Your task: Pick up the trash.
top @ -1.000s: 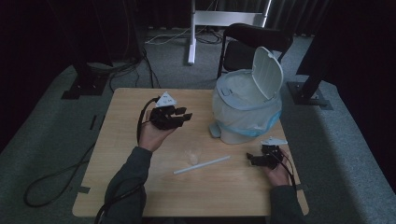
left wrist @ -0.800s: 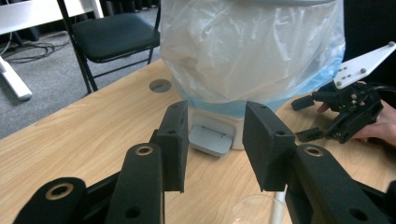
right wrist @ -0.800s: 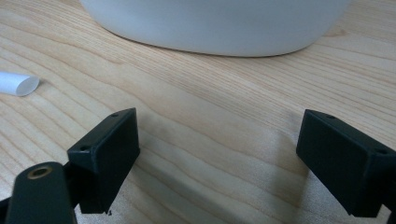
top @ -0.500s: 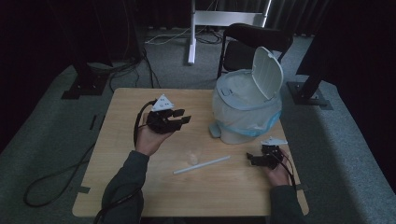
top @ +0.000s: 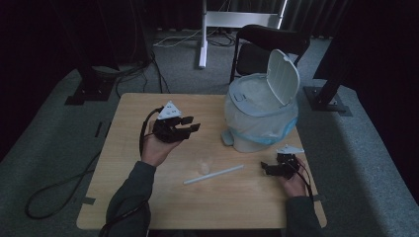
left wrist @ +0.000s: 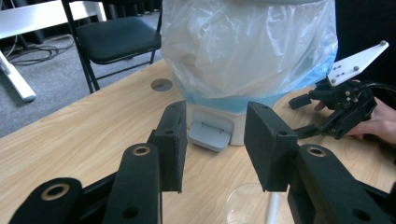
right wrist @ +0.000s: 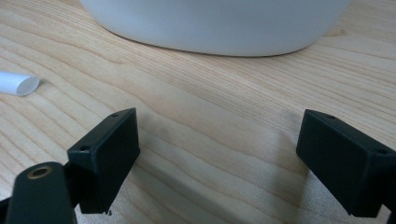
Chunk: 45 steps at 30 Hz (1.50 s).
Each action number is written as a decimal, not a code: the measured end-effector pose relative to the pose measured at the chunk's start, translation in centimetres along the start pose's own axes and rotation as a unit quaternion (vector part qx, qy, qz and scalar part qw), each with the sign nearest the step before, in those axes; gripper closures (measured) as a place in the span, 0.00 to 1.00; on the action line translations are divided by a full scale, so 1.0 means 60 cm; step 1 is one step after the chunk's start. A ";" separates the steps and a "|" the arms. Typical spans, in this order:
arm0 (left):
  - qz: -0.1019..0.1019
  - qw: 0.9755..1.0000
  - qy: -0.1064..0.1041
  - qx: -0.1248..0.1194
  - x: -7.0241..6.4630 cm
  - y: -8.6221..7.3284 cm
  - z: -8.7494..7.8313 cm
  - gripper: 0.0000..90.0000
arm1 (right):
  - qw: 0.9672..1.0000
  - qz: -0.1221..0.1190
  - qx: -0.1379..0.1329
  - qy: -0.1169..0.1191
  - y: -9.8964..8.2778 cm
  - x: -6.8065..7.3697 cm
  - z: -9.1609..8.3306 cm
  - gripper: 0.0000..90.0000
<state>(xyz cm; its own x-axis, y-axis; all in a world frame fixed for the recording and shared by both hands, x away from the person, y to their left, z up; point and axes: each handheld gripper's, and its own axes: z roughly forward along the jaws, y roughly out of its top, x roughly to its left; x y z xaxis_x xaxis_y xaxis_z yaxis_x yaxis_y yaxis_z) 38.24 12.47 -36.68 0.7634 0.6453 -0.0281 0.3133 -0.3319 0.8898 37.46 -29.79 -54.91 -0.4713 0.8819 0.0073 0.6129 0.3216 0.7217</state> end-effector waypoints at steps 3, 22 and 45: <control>-0.002 1.000 -0.003 0.000 -0.001 -0.002 0.000 0.66 | 1.000 0.000 0.000 0.000 0.000 0.000 0.000 0.14; 0.001 1.000 -0.022 0.015 -0.017 -0.022 0.005 0.62 | 1.000 0.000 0.000 0.000 0.000 0.000 0.000 0.14; -0.022 0.998 -0.034 0.049 -0.022 -0.076 0.028 0.59 | 1.000 0.000 0.000 0.001 -0.001 0.001 -0.001 0.14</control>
<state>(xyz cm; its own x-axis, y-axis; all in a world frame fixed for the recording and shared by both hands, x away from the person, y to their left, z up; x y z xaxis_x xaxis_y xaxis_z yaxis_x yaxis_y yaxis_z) 36.74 12.00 -41.46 0.7838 0.6128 -0.1001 0.3977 -0.3717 0.8388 37.39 -29.76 -54.91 -0.4719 0.8816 0.0088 0.6132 0.3210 0.7217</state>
